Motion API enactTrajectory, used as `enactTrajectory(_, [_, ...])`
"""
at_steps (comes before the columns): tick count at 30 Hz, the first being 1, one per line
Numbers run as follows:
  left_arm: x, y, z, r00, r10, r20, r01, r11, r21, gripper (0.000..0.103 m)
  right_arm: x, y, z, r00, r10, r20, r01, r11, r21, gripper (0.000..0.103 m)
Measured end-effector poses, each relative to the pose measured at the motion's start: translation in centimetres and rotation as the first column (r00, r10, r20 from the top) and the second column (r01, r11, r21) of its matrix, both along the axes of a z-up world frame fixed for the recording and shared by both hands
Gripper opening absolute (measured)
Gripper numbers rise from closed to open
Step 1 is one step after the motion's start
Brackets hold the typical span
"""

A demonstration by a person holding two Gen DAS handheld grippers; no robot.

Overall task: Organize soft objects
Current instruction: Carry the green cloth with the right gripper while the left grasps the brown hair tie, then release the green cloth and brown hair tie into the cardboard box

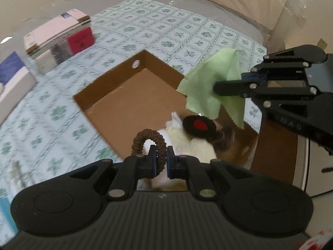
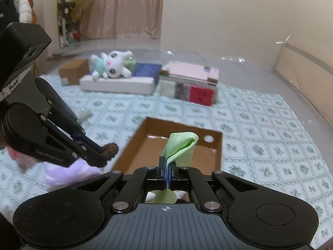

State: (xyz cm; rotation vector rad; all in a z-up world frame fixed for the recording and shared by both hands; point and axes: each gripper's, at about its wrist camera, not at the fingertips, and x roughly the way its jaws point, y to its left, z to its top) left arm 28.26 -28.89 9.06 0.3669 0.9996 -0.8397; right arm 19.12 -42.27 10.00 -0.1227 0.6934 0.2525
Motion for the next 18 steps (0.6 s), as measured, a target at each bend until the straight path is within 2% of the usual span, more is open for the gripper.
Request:
enactTrajectory(3, [1.3,-1.3,-1.8,1.000,0.008,0.009,-0.008,1.000,-0.015,0.009,1.2,-0.7,-1.4,1.000,-0.007,-0.014,0.006,1.000,-0.021,0.001])
enactTrajectory(4, [1.8,-1.5,-2.5,1.000,0.016,0.010,-0.016,1.000,-0.022,0.012,1.8,-0.9,-1.9,1.000,-0.008,-0.024,0.007,1.000,-0.018,0.001])
enactTrajectory(6, [2.7,-1.7,-3.5,0.999,0.040,0.021,-0.040,0.999,-0.027,0.024,2.7,-1.3,-3.0,0.999,-0.011,-0.044,0.011,1.000,-0.013,0.001])
enactTrajectory(8, [3.4,-1.6,-4.2,0.998,0.057,0.028,-0.056,0.998,-0.035,0.024,3.4,-1.5,-3.9,0.998,-0.013,-0.062,0.013,1.000,-0.005,0.001])
enactTrajectory(18, [2.7,2.2,-2.8,0.981,0.173,0.086,-0.162,0.980,-0.114,0.026,5.3,-1.8,-5.5,0.996,0.003,-0.087,0.000,0.999,0.043,0.002])
